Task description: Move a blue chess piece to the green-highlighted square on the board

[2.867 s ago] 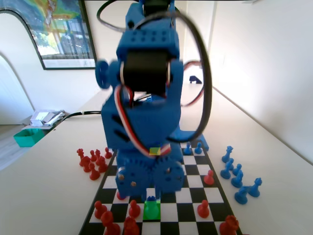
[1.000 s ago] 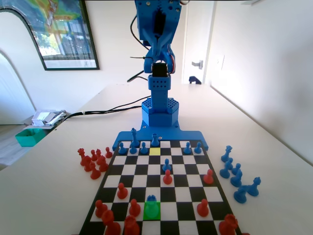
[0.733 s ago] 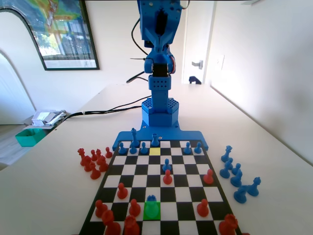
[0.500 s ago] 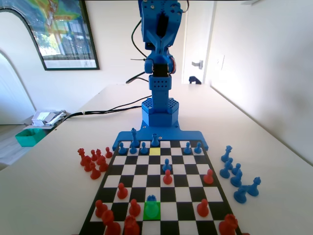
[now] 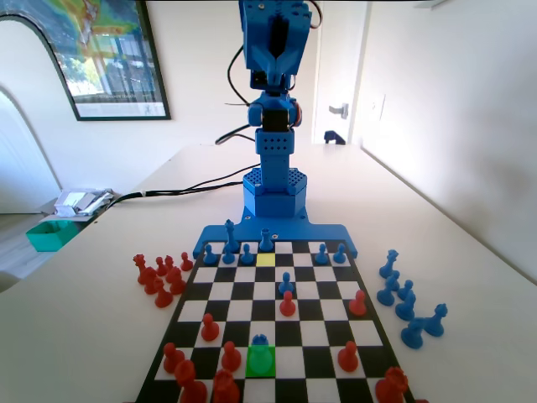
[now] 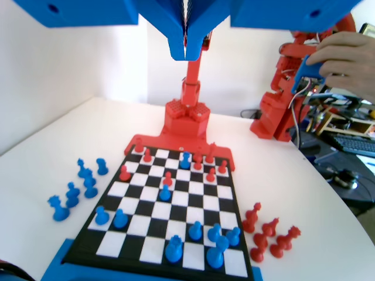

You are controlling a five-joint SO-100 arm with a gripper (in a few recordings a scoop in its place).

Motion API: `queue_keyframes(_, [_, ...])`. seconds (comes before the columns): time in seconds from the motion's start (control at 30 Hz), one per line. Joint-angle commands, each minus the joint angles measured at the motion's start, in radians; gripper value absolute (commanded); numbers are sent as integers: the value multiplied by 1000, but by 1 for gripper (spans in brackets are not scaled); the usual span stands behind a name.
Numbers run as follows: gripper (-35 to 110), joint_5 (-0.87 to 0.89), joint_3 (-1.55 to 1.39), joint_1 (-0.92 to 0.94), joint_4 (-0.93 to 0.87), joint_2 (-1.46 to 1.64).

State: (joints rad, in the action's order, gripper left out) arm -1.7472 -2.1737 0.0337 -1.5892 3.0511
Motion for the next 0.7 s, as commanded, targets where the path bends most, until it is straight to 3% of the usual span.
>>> queue_keyframes(0.0, [1,-9,-5,-2,15,5])
queue_keyframes(0.67, [1,-9,-5,-11,15,5])
